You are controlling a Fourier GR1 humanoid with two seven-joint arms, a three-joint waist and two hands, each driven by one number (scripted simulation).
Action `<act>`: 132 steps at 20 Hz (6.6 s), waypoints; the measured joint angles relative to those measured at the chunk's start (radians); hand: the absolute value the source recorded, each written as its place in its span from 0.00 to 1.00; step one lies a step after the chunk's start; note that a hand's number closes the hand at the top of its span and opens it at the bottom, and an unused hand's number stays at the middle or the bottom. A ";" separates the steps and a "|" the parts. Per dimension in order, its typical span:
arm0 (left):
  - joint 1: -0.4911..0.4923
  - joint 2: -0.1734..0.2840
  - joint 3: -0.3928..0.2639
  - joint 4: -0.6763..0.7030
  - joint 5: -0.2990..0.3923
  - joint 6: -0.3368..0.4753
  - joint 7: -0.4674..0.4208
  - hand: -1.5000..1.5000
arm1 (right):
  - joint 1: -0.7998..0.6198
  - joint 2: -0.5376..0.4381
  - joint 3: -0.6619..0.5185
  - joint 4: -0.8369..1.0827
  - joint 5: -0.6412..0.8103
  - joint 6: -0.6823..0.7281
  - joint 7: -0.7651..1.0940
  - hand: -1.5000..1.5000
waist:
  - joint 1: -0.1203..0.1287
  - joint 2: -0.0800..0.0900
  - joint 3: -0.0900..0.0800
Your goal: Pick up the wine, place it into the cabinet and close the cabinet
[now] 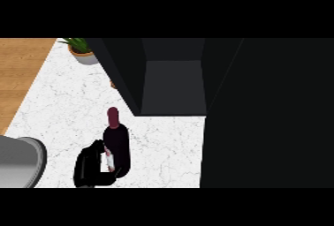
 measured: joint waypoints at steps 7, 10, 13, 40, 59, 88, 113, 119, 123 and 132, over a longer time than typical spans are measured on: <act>0.129 0.055 -0.059 -0.138 -0.012 -0.106 0.046 1.00 | -0.003 0.002 0.003 -0.008 -0.001 -0.006 0.013 0.00 | 0.003 0.004 -0.006; 0.194 0.076 -0.074 -0.252 0.009 -0.138 0.099 1.00 | 0.005 0.001 -0.008 0.010 -0.015 0.008 -0.007 0.00 | 0.006 0.006 -0.007; 0.268 0.076 -0.097 -0.395 0.018 -0.132 0.140 1.00 | 0.024 0.005 -0.008 0.012 -0.014 0.019 -0.027 0.00 | 0.006 0.007 -0.008; 0.101 -0.072 -0.200 -1.034 0.013 0.287 0.729 1.00 | 0.002 -0.003 -0.039 0.077 -0.028 0.038 -0.056 0.00 | -0.002 0.010 -0.009; -0.264 -0.081 -0.370 -0.667 -0.053 0.608 0.639 1.00 | 0.006 0.009 -0.022 0.063 -0.004 0.030 -0.056 0.00 | -0.008 0.011 -0.010; -0.462 -0.081 -0.420 -0.072 0.386 0.514 0.262 1.00 | -0.001 0.007 -0.023 0.101 -0.013 0.051 -0.075 0.00 | -0.016 0.014 -0.010; -0.789 -0.081 -0.426 0.285 0.608 0.429 0.255 1.00 | -0.004 0.008 -0.025 0.138 -0.019 0.071 -0.110 0.00 | -0.039 0.020 -0.010; -0.815 -0.081 -0.420 0.360 0.614 0.434 0.258 1.00 | -0.019 0.004 -0.021 0.140 -0.016 0.069 -0.104 0.00 | -0.046 0.023 -0.010; -0.800 -0.081 -0.427 0.384 0.622 0.426 0.233 1.00 | -0.034 0.005 -0.016 0.144 -0.014 0.066 -0.101 0.00 | -0.052 0.025 -0.010; -0.832 -0.084 -0.377 0.449 0.624 0.406 0.125 0.00 | -0.025 0.013 -0.001 0.123 0.001 0.053 -0.090 0.00 | -0.055 0.030 -0.013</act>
